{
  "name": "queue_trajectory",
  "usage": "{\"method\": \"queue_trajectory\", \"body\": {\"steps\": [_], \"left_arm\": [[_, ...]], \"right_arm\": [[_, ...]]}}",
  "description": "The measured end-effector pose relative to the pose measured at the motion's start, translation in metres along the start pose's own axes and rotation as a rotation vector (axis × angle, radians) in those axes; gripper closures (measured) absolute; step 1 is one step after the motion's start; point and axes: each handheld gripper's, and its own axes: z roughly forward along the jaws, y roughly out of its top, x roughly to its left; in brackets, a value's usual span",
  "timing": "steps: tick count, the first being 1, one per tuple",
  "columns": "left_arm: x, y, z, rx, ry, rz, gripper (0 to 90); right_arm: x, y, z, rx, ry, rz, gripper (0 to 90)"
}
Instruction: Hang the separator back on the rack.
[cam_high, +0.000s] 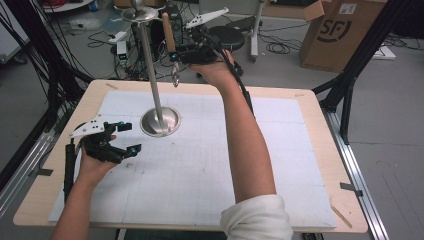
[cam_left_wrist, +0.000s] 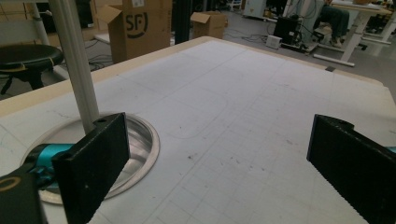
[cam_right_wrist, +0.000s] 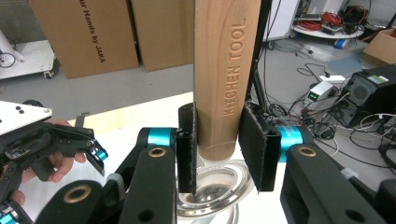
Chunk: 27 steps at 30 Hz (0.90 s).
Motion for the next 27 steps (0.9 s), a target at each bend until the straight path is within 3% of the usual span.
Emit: {"method": "queue_trajectory", "body": {"steps": [8,27], "left_arm": [[0.000,0.000,-0.001,-0.006,-0.001,-0.002,6.4],[0.001,-0.001,-0.003,-0.004,0.004,-0.004,6.4]], "right_arm": [[0.004,0.011,0.008,0.031,-0.011,-0.014,68.0],[0.004,0.008,0.017,0.057,-0.004,-0.003,65.7]]}}
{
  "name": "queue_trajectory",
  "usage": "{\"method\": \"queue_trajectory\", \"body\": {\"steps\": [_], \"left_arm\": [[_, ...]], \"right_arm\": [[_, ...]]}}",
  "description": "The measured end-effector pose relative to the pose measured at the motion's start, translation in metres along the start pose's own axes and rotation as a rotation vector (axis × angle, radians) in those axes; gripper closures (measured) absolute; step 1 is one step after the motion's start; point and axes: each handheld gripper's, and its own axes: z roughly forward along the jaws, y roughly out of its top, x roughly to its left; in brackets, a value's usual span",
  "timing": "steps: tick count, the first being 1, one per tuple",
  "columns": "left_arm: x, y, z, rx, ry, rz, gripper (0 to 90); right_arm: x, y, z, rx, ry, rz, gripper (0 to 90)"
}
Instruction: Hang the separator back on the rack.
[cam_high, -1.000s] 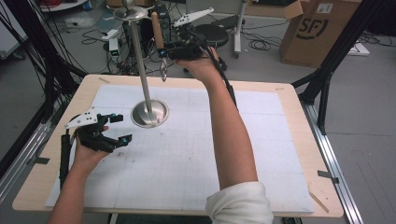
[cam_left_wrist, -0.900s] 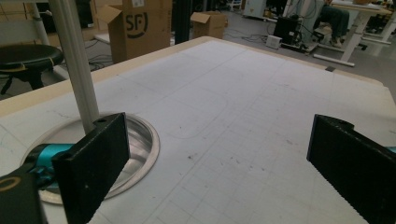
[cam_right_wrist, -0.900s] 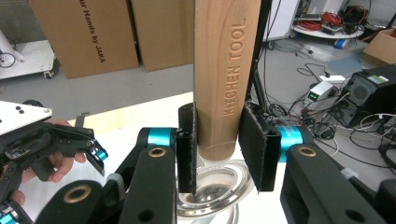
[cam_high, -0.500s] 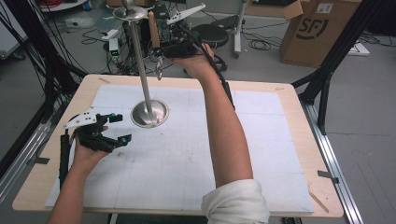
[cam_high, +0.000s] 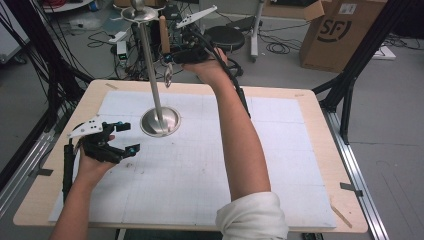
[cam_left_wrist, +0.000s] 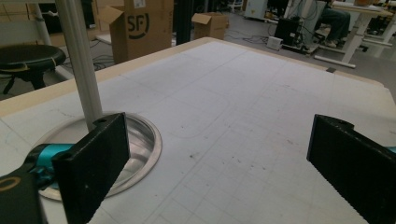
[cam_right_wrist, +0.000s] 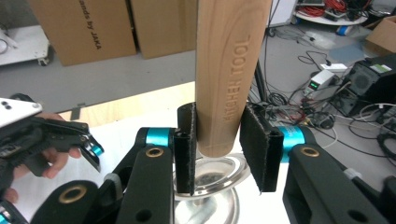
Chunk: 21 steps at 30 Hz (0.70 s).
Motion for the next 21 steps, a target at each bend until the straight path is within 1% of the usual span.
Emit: {"method": "queue_trajectory", "body": {"steps": [2,4,9,10,13,14,16,17,18,19,21], "left_arm": [[0.000,0.000,0.000,-0.002,0.000,-0.002,6.4],[-0.001,0.000,0.000,-0.003,0.000,-0.003,6.4],[-0.001,0.000,0.000,-0.002,-0.001,-0.002,6.4],[-0.001,0.000,-0.001,0.000,-0.001,0.002,6.4],[-0.001,0.000,0.000,0.001,0.000,0.003,6.4],[-0.001,0.000,0.000,0.002,0.001,0.003,6.4],[-0.001,0.000,0.000,0.002,0.001,0.003,6.4],[-0.001,0.000,0.000,0.003,0.002,0.004,6.4],[-0.001,0.000,0.000,0.003,0.003,0.005,6.4],[-0.001,0.000,0.000,0.005,0.003,0.007,6.4],[-0.001,0.000,0.000,0.007,0.003,0.008,6.4]], "right_arm": [[0.002,0.001,0.000,-0.013,0.001,-0.003,61.4],[0.003,0.001,0.000,-0.011,-0.001,0.001,60.2],[0.004,0.000,-0.001,0.003,-0.015,-0.008,56.0],[0.004,0.000,-0.003,-0.004,-0.010,-0.007,55.6],[0.004,-0.001,-0.009,-0.017,-0.016,-0.002,54.4],[0.003,-0.002,-0.011,-0.020,-0.017,-0.009,54.3],[0.004,-0.003,-0.017,-0.025,-0.021,-0.004,53.7],[0.005,-0.005,-0.023,-0.029,-0.025,-0.007,52.9],[0.005,-0.005,-0.023,-0.029,-0.025,-0.007,52.9],[0.006,-0.008,-0.030,-0.032,-0.028,-0.010,52.2],[0.006,-0.009,-0.033,-0.034,-0.031,-0.013,51.9]]}}
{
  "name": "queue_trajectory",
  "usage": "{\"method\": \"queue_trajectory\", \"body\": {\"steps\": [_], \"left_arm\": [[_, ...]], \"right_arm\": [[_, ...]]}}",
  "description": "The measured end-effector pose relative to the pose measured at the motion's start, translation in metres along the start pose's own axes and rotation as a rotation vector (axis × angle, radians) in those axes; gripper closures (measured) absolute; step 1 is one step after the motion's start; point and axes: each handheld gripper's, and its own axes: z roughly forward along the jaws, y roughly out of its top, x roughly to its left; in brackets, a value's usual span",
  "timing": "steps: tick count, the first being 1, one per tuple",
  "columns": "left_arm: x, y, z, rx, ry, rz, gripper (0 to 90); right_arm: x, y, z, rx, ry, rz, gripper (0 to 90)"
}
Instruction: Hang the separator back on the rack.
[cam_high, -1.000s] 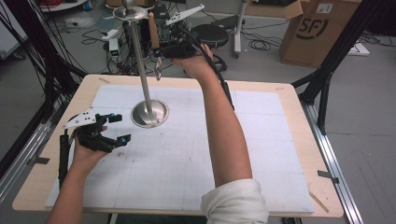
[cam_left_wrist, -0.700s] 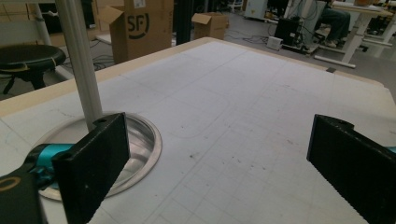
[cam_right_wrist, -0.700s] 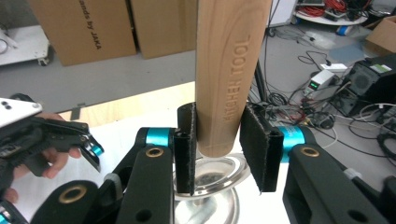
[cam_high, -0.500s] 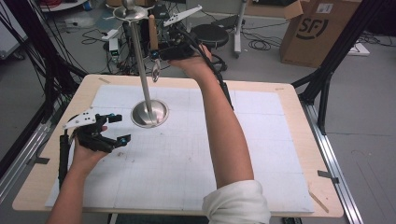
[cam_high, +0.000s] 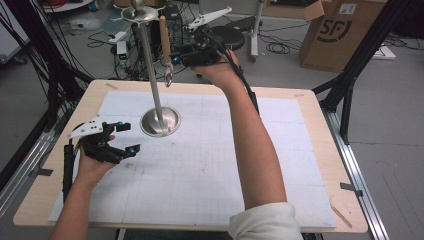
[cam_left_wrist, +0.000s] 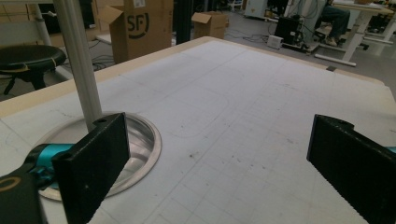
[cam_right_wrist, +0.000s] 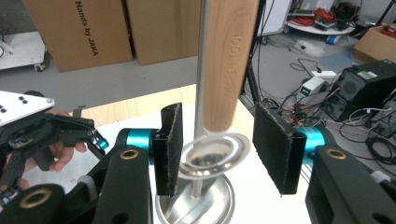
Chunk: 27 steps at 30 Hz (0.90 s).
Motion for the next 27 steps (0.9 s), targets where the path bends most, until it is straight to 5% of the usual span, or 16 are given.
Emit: {"method": "queue_trajectory", "body": {"steps": [27], "left_arm": [[-0.004,0.002,0.005,0.017,-0.002,0.015,6.4]], "right_arm": [[0.009,-0.076,-0.106,-0.064,-0.081,0.022,42.6]]}}
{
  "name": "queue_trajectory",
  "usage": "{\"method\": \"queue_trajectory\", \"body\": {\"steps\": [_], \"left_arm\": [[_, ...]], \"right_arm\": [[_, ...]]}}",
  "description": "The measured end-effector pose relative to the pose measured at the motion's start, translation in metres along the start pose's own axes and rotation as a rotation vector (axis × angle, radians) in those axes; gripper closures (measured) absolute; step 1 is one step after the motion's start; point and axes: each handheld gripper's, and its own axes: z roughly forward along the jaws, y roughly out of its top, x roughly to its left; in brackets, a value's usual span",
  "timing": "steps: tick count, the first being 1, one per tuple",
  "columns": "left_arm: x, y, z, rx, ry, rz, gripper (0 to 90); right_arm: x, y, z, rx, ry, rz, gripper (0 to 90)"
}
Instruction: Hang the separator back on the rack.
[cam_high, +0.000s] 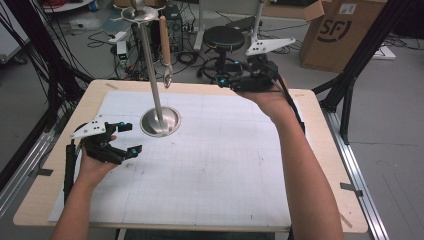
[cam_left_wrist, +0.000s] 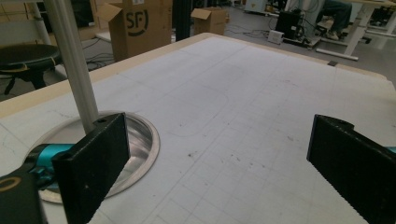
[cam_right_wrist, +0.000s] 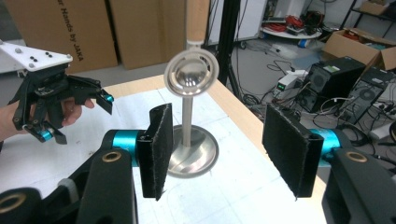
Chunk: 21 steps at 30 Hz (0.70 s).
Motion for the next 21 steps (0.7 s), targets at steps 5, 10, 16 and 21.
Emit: {"method": "queue_trajectory", "body": {"steps": [5,10,16,21], "left_arm": [[-0.001,0.001,0.001,0.002,-0.003,0.002,6.4],[-0.001,0.001,0.003,0.007,-0.001,0.005,6.5],[-0.002,0.001,0.003,0.008,0.002,0.004,6.5],[-0.003,0.001,0.005,0.017,-0.003,0.007,6.5]], "right_arm": [[0.002,-0.019,-0.014,-0.021,-0.001,0.029,40.5],[0.003,-0.045,-0.029,-0.047,-0.004,0.050,38.5],[0.003,-0.068,-0.042,-0.063,-0.021,0.074,37.5],[0.005,-0.097,-0.050,-0.033,-0.057,0.071,35.8]]}}
